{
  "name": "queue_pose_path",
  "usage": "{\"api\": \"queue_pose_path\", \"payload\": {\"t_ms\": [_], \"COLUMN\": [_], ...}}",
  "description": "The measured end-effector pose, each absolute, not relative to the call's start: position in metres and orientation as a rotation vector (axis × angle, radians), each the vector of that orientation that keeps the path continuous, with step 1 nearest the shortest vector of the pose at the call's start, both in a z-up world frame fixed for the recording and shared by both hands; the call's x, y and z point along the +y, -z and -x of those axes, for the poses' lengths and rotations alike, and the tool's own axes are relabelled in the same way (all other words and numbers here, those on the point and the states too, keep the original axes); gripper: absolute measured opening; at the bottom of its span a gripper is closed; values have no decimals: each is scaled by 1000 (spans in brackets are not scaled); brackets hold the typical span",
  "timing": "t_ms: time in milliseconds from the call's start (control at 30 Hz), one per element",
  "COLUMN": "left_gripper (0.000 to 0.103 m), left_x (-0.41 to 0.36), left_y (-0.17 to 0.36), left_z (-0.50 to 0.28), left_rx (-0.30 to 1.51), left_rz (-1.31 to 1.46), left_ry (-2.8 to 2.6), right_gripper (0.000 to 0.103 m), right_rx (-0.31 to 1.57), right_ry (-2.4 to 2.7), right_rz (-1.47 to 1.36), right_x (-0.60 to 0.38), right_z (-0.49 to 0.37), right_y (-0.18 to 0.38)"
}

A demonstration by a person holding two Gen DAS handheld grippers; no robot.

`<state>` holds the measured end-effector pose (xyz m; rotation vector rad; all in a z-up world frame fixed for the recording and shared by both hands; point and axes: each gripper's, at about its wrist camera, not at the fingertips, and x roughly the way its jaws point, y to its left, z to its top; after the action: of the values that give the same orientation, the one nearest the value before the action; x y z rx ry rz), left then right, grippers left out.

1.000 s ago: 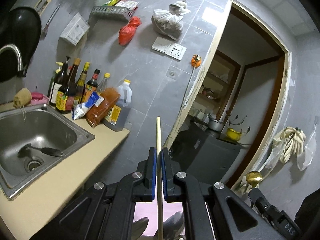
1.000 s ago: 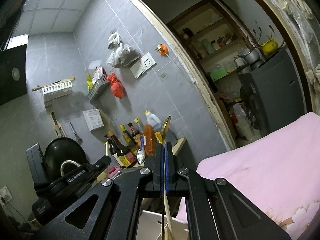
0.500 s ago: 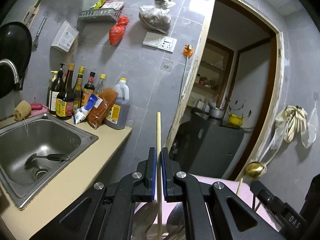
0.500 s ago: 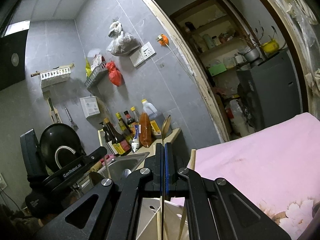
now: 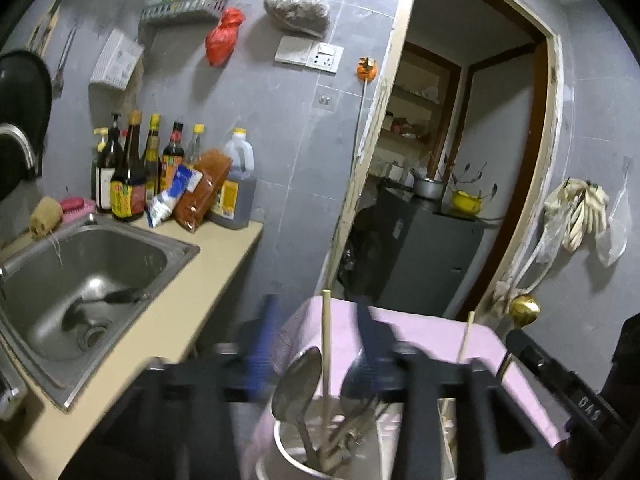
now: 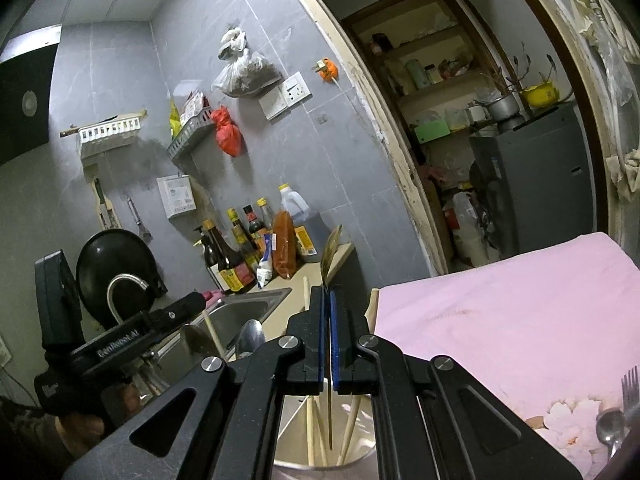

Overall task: Organize utensils
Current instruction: 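Open the left tool over the holder while the right tool drops the gold spoon in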

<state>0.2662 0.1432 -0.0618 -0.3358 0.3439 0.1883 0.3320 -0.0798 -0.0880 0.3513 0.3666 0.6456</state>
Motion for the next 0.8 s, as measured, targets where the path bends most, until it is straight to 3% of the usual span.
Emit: {"api": "queue_pose_path", "payload": {"t_ms": [200, 267, 300, 567, 800], "left_gripper": [50, 53, 56, 63, 78], "left_x": [140, 138, 137, 126, 105], "left_y": [52, 46, 43, 21, 3], "left_z": [-261, -259, -258, -249, -238], "left_rx": [363, 362, 359, 350, 310], "left_rz": [336, 331, 329, 317, 288], "left_ry": [-190, -189, -190, -198, -191], "right_gripper": [6, 28, 32, 36, 58], "right_rx": [387, 395, 398, 366, 323], "right_ry": [-643, -642, -644, -626, -577], "right_rz": [-330, -329, -334, -313, -272], "right_x": [-86, -86, -88, -105, -134], "right_z": [-325, -325, -323, -309, -293], "right_y": [79, 77, 76, 56, 29]}}
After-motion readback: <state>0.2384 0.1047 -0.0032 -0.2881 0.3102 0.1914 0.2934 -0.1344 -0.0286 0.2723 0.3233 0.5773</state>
